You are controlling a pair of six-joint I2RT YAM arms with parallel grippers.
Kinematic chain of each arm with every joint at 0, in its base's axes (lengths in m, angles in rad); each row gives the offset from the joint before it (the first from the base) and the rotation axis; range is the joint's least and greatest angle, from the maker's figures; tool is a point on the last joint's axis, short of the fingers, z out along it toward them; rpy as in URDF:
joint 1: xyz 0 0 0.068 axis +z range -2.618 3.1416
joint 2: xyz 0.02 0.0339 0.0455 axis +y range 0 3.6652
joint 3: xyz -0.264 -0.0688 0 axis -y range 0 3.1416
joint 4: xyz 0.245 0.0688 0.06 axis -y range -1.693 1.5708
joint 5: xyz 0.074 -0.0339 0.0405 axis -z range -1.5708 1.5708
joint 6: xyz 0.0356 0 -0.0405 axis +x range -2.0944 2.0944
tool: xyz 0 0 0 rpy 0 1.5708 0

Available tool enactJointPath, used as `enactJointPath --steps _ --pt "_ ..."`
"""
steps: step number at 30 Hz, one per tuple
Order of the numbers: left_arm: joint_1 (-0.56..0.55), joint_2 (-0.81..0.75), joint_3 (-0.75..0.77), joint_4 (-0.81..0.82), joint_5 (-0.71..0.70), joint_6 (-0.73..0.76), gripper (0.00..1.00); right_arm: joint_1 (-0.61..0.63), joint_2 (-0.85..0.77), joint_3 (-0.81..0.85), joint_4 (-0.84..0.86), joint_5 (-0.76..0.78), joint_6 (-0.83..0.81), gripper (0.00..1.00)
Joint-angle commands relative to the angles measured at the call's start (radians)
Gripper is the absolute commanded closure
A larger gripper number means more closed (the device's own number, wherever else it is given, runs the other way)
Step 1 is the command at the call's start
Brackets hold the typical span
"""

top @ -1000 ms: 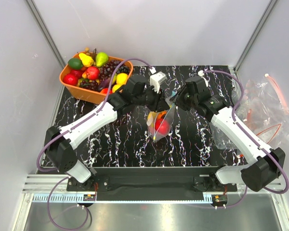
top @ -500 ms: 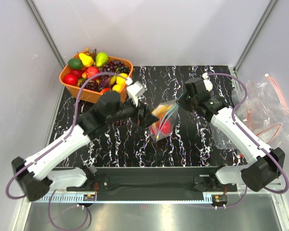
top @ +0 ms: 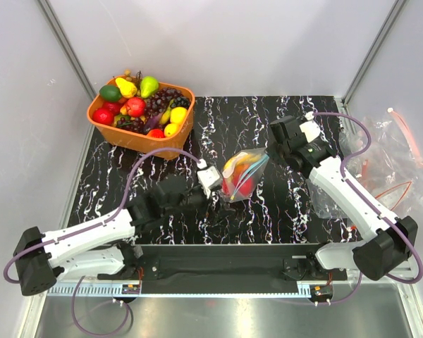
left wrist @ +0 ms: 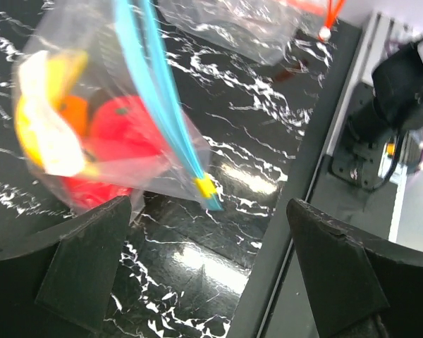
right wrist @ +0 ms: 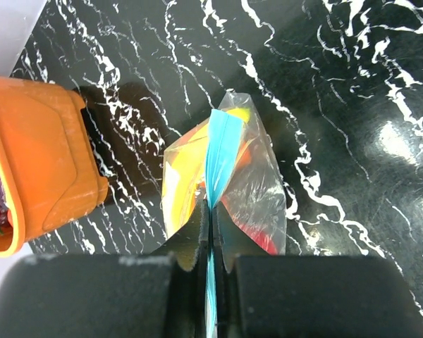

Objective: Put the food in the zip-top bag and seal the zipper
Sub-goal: Adjust the zipper food storage bag at the center of the board.

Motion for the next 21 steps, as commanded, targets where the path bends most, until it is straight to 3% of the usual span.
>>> enactJointPath --steps 1,7,12,16,17,21 --pt "-0.043 0.010 -0.030 0.169 -0.092 0.061 0.02 0.005 -0.030 0.045 -0.009 0.068 0.022 1.00" --pt "-0.061 0.085 -0.013 0.178 -0.241 0.058 0.10 0.003 -0.038 0.050 -0.007 0.066 0.013 1.00" --pt "-0.061 0.171 0.043 0.150 -0.253 0.043 0.21 0.003 -0.049 0.051 -0.009 0.071 0.009 1.00" --pt "-0.061 0.225 0.091 0.112 -0.304 0.026 0.36 0.003 -0.061 0.056 -0.017 0.079 0.001 1.00" --pt "-0.061 0.228 0.097 0.113 -0.313 0.023 0.47 0.005 -0.063 0.054 -0.020 0.080 -0.002 1.00" --pt "-0.060 0.254 0.132 0.103 -0.365 0.023 0.74 0.005 -0.079 0.039 -0.035 0.086 -0.013 1.00"
